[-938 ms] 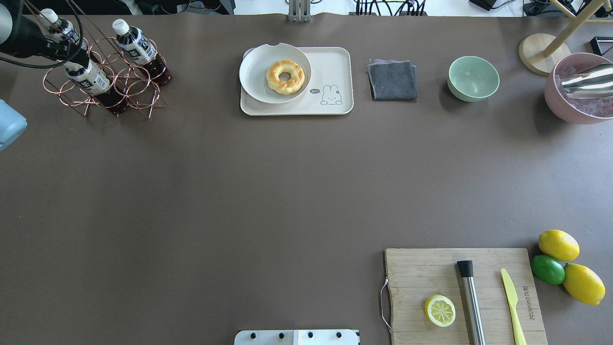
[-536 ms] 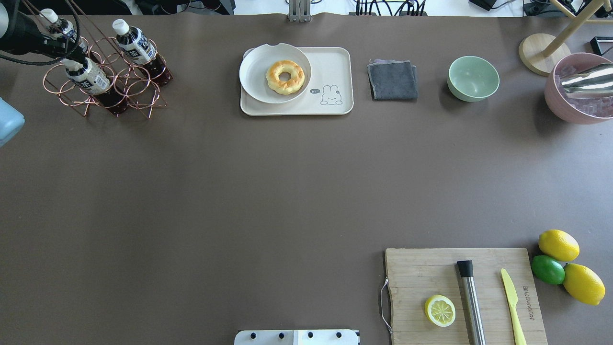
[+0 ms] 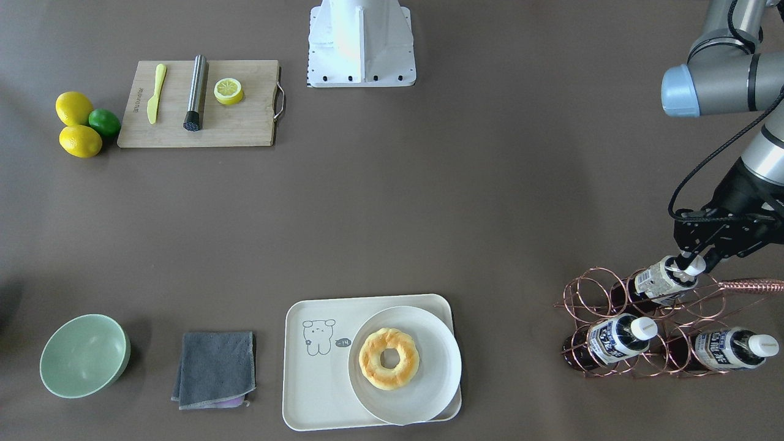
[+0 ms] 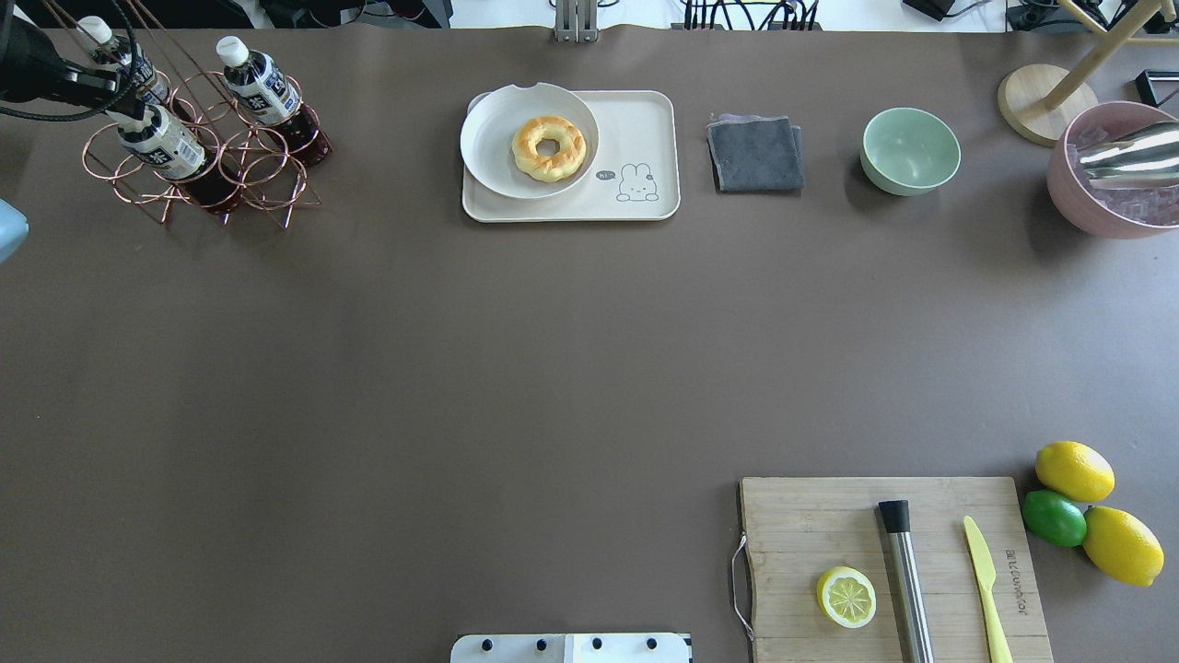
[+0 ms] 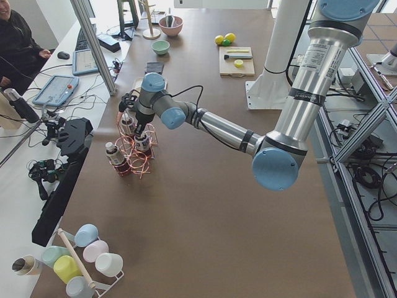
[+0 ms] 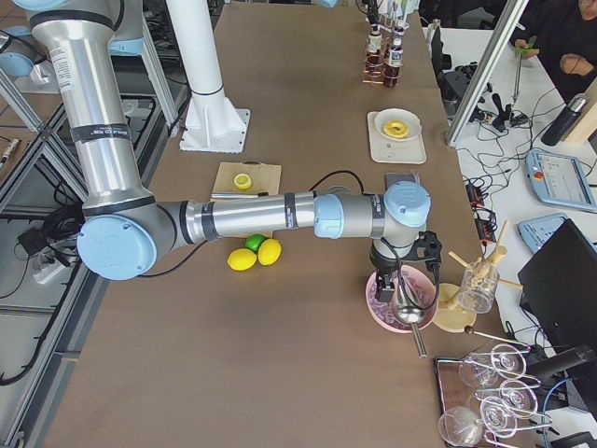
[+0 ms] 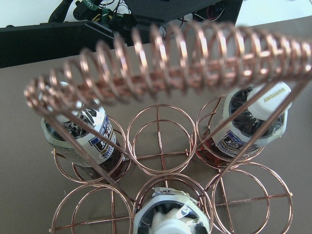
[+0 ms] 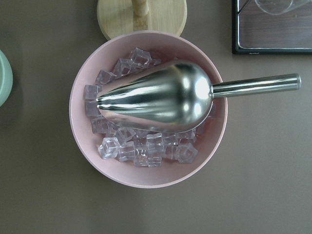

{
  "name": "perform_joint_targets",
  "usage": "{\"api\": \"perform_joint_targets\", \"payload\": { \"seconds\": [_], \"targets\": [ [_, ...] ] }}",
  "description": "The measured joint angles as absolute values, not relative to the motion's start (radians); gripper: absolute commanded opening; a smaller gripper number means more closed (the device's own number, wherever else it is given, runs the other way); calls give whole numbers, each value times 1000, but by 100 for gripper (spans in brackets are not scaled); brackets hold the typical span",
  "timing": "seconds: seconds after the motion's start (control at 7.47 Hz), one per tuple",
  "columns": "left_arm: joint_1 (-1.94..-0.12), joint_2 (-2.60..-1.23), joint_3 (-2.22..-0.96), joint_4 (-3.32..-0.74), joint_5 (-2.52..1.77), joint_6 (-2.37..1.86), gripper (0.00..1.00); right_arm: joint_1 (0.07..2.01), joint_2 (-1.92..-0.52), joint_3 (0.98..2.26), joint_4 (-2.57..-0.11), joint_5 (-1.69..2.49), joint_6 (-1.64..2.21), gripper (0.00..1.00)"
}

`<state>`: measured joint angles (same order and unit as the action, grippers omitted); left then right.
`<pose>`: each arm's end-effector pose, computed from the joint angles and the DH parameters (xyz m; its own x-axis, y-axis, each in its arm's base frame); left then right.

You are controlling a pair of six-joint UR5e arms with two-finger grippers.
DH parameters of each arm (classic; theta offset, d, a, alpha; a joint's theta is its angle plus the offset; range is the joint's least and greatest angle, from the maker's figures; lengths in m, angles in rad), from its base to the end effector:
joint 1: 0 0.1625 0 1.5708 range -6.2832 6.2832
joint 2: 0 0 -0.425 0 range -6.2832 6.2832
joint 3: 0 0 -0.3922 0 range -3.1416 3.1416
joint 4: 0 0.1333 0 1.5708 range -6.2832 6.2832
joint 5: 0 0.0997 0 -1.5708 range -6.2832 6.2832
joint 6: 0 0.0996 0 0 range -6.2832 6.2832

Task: Place tea on tray
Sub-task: 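Close the left gripper on the bottle cap and lift it from the rack, then carry the tea bottle with the left gripper toward the table center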

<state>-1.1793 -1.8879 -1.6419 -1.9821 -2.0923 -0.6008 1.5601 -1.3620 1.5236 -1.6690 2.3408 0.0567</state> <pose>0.1619 -0.6115 0.4066 0.6990 0.1810 -0.6918 0.1566 0.9052 0.3951 0.0578 -0.5799 0.5802 0.7169 0.0049 0.6972 -0.0300 0.9993 0.0239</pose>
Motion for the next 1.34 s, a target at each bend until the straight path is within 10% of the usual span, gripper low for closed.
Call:
{"api": "perform_joint_targets", "payload": {
  "seconds": [1.34],
  "targets": [
    [-1350, -2016, -2007, -1421, -2250, -494, 0, 1560, -1370, 1526, -1669, 2350, 55, 100]
  ]
}}
